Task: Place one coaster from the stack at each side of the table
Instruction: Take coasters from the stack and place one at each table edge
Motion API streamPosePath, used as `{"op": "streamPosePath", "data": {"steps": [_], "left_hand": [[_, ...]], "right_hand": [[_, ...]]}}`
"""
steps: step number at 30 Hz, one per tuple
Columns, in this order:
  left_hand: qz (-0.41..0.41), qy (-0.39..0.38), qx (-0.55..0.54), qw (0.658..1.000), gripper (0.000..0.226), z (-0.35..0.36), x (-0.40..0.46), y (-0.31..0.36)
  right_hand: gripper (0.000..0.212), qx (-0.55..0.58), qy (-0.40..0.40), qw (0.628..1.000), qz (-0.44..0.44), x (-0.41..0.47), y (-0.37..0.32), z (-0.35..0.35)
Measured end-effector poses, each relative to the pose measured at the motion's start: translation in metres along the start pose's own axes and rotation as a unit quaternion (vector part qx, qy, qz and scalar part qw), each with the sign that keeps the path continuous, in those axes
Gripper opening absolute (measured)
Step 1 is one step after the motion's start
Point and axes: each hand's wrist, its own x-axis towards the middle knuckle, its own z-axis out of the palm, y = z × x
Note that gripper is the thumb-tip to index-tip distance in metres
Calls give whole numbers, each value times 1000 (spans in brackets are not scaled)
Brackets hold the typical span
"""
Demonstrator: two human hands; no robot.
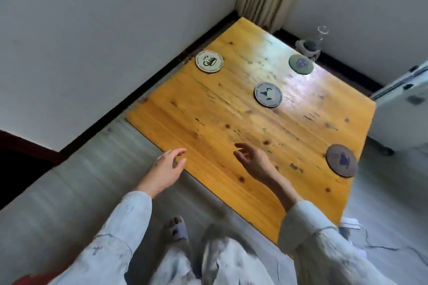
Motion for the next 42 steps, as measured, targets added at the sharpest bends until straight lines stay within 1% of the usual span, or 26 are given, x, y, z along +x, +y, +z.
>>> {"op": "streamPosePath", "data": {"steps": [3, 6, 11, 14, 16, 19, 23, 26, 28, 32, 37, 42], "left_hand": [[23, -56, 46, 997, 38, 1, 40, 12], [39, -88, 84, 992, 44, 16, 88, 26], [6, -133, 160, 978, 62, 56, 162, 35], [8, -139, 229, 963, 78, 73, 199, 40], [5, -141, 285, 948, 92, 79, 220, 42], [-33, -137, 335, 932, 107, 88, 237, 38], [-60, -132, 340, 929, 111, 96, 240, 36], [-63, -126, 344, 928, 112, 96, 241, 35], [-66, -126, 342, 929, 113, 96, 242, 35], [-69, -127, 340, 929, 113, 96, 242, 36], [-71, -129, 338, 930, 114, 96, 242, 37], [-69, -133, 326, 933, 113, 95, 242, 36]], "right_hand": [[35, 21, 34, 999, 36, 22, 11, -11], [36, 19, 62, 996, 64, 51, 30, -27], [39, -11, 92, 992, 83, 113, 69, -51], [42, -44, 102, 989, 95, 159, 93, -67], [46, -70, 110, 987, 98, 192, 107, -80], [51, -104, 112, 984, 93, 242, 122, -98], [60, -175, 99, 977, 72, 302, 132, -115], [69, -225, 61, 970, 68, 332, 135, -121], [70, -238, 59, 967, 66, 340, 136, -121], [69, -230, 86, 967, 62, 334, 135, -117], [67, -184, 94, 974, 96, 307, 127, -95], [68, -170, 84, 975, 119, 271, 117, -65]]}}
